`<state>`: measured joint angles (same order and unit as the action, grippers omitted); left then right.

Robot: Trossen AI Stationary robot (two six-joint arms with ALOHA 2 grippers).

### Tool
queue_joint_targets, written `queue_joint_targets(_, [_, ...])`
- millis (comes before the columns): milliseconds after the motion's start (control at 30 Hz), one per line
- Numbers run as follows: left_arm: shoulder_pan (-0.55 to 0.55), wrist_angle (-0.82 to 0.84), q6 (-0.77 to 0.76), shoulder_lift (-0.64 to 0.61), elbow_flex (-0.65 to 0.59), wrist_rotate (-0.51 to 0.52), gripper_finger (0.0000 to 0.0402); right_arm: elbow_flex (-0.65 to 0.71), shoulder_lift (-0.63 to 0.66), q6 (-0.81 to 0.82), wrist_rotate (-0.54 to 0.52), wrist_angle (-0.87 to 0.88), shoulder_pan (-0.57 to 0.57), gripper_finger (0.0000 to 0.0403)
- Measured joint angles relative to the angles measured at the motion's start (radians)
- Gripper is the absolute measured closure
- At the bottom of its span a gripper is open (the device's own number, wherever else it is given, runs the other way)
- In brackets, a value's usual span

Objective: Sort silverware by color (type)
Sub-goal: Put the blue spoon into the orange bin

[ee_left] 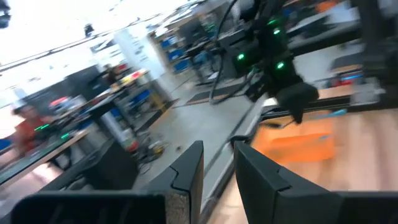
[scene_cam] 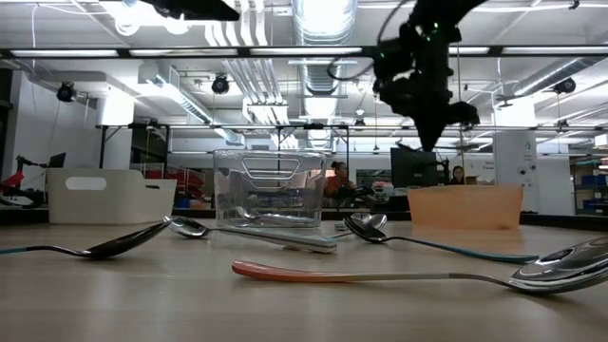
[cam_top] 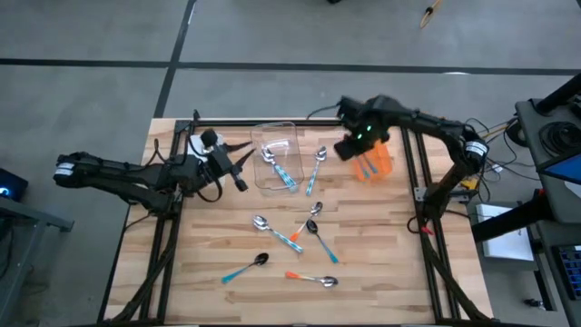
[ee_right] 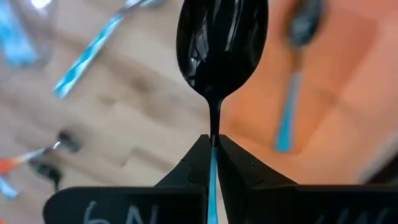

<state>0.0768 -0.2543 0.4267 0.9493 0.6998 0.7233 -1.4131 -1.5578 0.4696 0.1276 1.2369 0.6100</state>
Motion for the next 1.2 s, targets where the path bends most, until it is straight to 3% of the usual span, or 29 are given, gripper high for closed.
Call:
queue_joint_targets(167, [-0.028, -0.018, 0.024, 0.001, 0.000, 0.046, 0.0330, 0.028, -0.002, -0.068, 0.001, 0.030, 0.166, 0.0394])
queue_joint_targets(333, [-0.075, -0.072, 0.105, -0.002, 0.006, 0.046, 0.0330, 0.037, -0.002, -0.075, 0.012, 0.117, 0.234, 0.0394])
queue_joint_targets(500, [-0.132, -0.199, 0.187, -0.003, 0.010, 0.046, 0.0330, 0.039, -0.002, -0.123, 0.011, 0.153, 0.252, 0.0394])
queue_joint_targets(867, [-0.144, -0.201, 0.141, -0.008, 0.010, 0.047, 0.0330, 0.040, -0.037, -0.259, -0.004, 0.099, 0.250, 0.0394])
queue_joint_targets(1033, [-0.144, -0.201, 0.137, -0.008, 0.010, 0.049, 0.0330, 0.040, -0.097, -0.343, -0.099, 0.083, 0.246, 0.0394])
queue_joint_targets(1200, [-0.144, -0.202, 0.137, -0.008, 0.010, 0.056, 0.0330, 0.040, -0.135, -0.378, -0.130, 0.069, 0.245, 0.0394])
